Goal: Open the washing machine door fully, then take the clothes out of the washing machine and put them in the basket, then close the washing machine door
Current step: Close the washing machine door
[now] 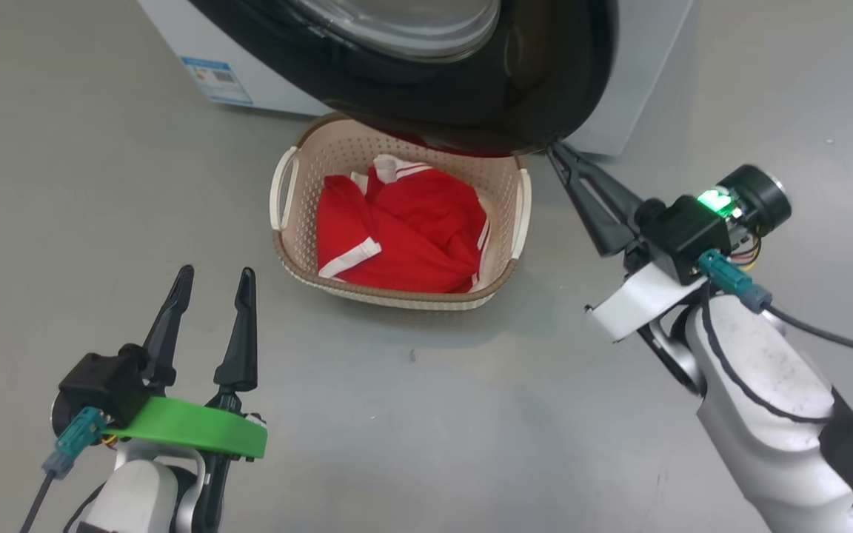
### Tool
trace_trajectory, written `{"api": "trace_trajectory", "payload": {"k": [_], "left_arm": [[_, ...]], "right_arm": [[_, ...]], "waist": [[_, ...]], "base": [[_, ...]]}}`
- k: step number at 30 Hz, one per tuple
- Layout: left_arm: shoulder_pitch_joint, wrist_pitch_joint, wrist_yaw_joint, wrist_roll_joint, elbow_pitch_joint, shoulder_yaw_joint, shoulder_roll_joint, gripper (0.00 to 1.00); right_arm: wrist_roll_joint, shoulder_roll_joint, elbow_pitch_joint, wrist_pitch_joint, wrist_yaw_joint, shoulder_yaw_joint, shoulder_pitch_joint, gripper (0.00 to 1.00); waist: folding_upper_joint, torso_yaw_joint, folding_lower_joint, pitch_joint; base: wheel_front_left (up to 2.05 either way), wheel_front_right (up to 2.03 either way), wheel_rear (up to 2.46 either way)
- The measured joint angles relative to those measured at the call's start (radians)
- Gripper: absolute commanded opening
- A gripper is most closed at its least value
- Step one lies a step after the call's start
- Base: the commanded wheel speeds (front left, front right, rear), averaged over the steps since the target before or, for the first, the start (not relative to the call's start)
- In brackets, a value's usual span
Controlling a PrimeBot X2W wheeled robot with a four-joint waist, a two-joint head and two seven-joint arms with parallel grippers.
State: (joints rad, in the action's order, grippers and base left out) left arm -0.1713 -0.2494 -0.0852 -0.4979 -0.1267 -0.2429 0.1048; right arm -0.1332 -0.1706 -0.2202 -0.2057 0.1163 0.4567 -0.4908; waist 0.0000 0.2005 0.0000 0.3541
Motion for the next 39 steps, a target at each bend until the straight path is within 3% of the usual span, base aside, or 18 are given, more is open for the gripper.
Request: {"api": "trace_trajectory", "payload": {"k": [19, 39], "left_arm": [[-0.091, -0.003, -0.016, 0.0, -0.028, 0.011, -0.027, 1.0], [-0.121, -0.003, -0.027, 0.006, -0.052, 0.01, -0.047, 1.0]], "right_arm": [[-0.01, -0.051, -0.085, 0.014, 0.005, -0.046, -0.164, 0.0], [-0.048, -0.075, -0.151, -0.011, 0.005, -0.125, -0.258, 0.0]], "waist": [[0.0, 0.101, 0.0, 0.137], [0.0, 0.126, 0.0, 0.193]], "base": [[0.0, 0.0, 0.0], [0.0, 0.0, 0.0]]}}
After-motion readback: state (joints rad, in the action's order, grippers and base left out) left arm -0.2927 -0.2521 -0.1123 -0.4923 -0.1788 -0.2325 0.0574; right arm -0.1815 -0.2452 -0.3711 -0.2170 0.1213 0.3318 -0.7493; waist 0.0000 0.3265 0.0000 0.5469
